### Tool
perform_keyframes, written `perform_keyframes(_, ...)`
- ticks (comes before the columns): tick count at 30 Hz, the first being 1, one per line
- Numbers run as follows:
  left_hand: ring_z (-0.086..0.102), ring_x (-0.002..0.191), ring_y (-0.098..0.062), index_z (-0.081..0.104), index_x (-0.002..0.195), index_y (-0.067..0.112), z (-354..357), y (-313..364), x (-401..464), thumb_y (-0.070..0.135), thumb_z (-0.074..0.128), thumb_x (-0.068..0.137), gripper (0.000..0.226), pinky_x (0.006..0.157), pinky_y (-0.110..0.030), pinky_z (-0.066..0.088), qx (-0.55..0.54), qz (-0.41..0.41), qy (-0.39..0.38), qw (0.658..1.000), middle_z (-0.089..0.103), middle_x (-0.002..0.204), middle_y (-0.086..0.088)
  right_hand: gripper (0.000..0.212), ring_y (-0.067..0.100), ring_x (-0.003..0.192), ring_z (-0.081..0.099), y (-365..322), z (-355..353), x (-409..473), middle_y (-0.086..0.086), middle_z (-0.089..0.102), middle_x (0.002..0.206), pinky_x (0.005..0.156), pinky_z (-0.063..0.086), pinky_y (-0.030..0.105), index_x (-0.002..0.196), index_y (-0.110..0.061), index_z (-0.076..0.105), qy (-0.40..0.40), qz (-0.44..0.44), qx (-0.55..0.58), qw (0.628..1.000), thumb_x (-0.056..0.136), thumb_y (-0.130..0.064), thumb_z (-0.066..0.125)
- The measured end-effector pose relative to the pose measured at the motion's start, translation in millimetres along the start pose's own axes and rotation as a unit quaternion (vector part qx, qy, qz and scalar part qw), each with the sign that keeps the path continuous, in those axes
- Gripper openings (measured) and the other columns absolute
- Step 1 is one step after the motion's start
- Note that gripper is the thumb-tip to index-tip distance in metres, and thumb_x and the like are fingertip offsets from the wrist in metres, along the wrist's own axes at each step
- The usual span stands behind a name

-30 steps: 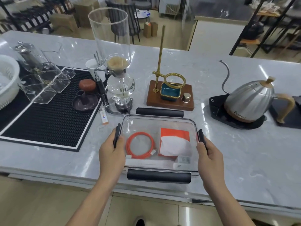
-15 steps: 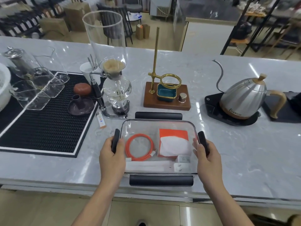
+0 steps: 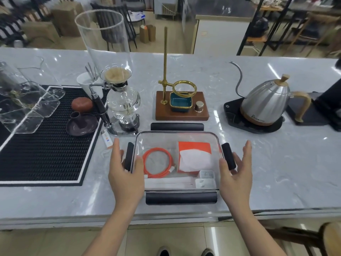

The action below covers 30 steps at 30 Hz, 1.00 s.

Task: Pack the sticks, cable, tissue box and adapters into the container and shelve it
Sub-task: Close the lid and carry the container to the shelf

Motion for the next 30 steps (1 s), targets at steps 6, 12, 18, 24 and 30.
perform_keyframes(6, 0.046, 0.136, -0.010, 0.043, 0.145, 0.035, -1, -4, 1, 0.013, 0.068, 0.091, 0.064, 0.112, -0.045, 0.041, 0.009, 0.029, 0.006, 1.000, 0.051, 0.146, 0.010, 0.069, 0.014, 0.133, 0.047, 6, 1, 1, -0.002, 0.043, 0.150, 0.108, 0.043, 0.041, 0.145, -0.055, 0.020, -0.002, -0.026, -0.031, 0.999, 0.095, -0.026, 0.058)
perform_keyframes(12, 0.042, 0.138, -0.006, 0.054, 0.140, 0.025, -1, 0, 1, 0.010, 0.068, 0.091, 0.053, 0.115, -0.038, 0.038, 0.032, 0.038, 0.012, 0.999, 0.051, 0.146, 0.009, 0.052, 0.011, 0.146, 0.026, 6, 2, 2, -0.006, 0.027, 0.159, 0.114, 0.037, 0.046, 0.143, -0.038, 0.042, 0.002, -0.035, -0.042, 0.999, 0.097, -0.022, 0.058)
perform_keyframes(18, 0.042, 0.138, -0.006, 0.055, 0.139, 0.027, 0, 2, 0, 0.012, 0.067, 0.091, 0.052, 0.112, -0.027, 0.038, 0.033, 0.028, 0.010, 0.999, 0.050, 0.147, 0.010, 0.050, 0.015, 0.145, 0.030, 6, 1, 2, -0.006, 0.027, 0.159, 0.111, 0.040, 0.041, 0.142, -0.035, 0.045, 0.005, -0.024, -0.048, 0.999, 0.096, -0.022, 0.059)
perform_keyframes(24, 0.036, 0.140, 0.000, 0.054, 0.139, 0.024, 0, 0, 2, 0.012, 0.068, 0.089, 0.053, 0.096, 0.006, 0.024, 0.042, 0.019, 0.020, 0.999, 0.045, 0.151, 0.008, 0.056, 0.017, 0.143, 0.034, 11, 2, 5, -0.006, 0.029, 0.158, 0.111, 0.041, 0.045, 0.146, -0.028, 0.041, 0.000, -0.004, -0.058, 0.998, 0.094, -0.029, 0.061)
perform_keyframes(30, 0.034, 0.141, -0.001, 0.056, 0.139, 0.023, 0, -4, 3, 0.014, 0.071, 0.087, 0.055, 0.093, 0.006, 0.022, 0.047, 0.001, 0.033, 0.998, 0.041, 0.154, 0.007, 0.053, 0.007, 0.144, 0.029, 7, 2, 5, -0.011, 0.025, 0.160, 0.115, 0.034, 0.038, 0.140, -0.020, 0.052, -0.031, 0.034, -0.058, 0.997, 0.091, -0.038, 0.063)
Point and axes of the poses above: each hand's wrist, its own x-axis towards the middle knuckle, its own z-axis out of the palm, y = z × x, the point moved 2 cm from there along x, towards the middle knuckle
